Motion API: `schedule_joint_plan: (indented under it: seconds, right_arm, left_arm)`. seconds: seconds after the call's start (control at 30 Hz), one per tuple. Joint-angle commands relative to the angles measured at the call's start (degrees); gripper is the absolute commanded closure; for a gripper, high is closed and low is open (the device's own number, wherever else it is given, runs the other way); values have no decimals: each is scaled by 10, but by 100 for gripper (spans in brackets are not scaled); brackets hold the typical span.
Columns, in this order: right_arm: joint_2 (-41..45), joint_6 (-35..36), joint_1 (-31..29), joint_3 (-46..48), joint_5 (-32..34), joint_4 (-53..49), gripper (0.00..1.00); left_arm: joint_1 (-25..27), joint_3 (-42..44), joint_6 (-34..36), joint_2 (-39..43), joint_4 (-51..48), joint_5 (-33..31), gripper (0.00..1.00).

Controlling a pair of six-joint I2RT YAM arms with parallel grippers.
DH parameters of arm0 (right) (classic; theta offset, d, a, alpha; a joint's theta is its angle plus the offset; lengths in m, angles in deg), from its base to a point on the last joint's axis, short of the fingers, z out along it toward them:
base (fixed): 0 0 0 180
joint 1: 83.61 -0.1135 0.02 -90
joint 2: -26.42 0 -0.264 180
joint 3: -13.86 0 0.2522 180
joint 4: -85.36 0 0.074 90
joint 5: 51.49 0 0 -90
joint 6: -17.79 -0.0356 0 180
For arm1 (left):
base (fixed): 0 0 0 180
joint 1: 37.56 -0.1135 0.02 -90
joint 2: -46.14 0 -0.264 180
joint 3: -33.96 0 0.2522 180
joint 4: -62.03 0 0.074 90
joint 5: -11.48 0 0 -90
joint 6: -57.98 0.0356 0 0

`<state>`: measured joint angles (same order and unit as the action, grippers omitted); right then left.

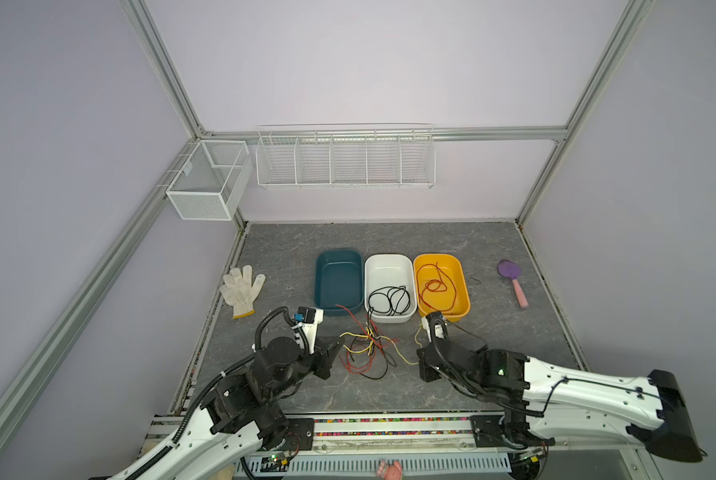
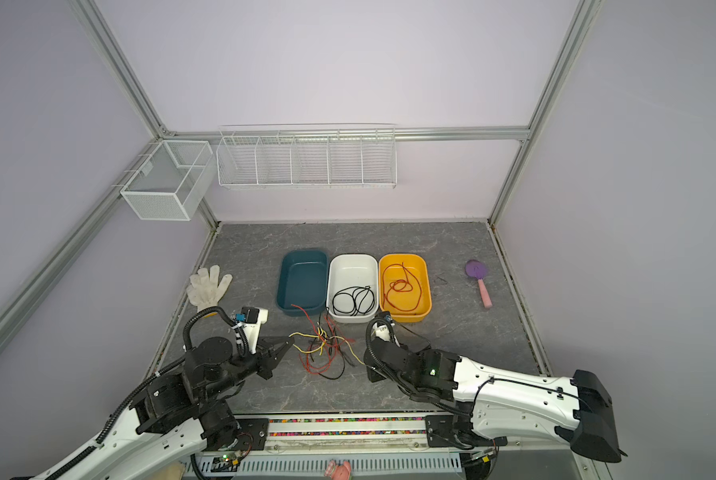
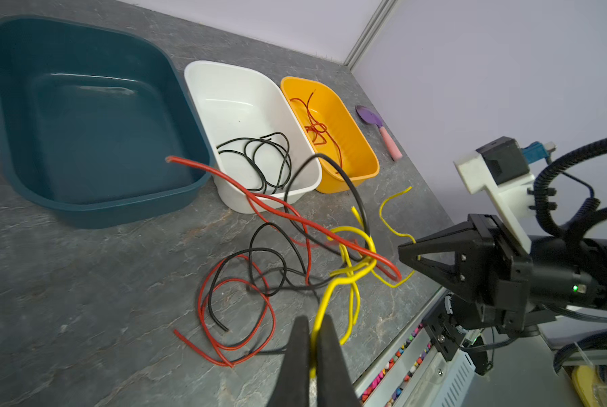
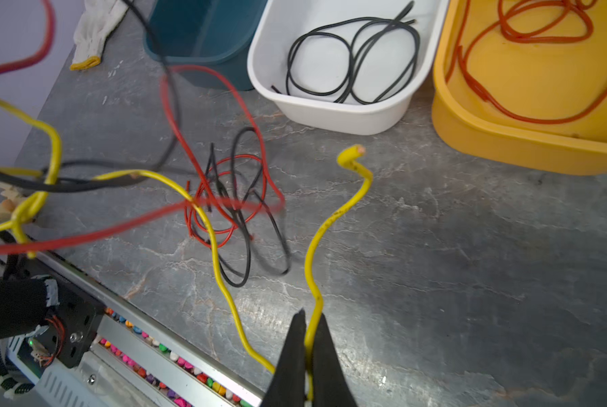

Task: Untangle the cables
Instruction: 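Pull the yellow wire away from the left gripper with the right gripper, untangling it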

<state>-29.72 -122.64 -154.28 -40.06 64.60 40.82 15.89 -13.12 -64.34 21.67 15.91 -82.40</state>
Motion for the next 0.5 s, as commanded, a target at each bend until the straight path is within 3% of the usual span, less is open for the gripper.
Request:
schedule_joint_plan:
  seconds: [0.0, 0.3, 0.47]
  right_arm:
    - [28, -29, 22, 22, 7, -85, 94]
    - [68, -46, 54, 21, 20, -160, 94]
    - [93, -64, 81, 15, 47, -226, 94]
  left_arm:
    - [-2, -46, 10, 2, -73, -76, 100]
    - [-1, -137, 57, -28, -192, -112, 100]
    - [-2, -145, 53, -11, -199, -120, 100]
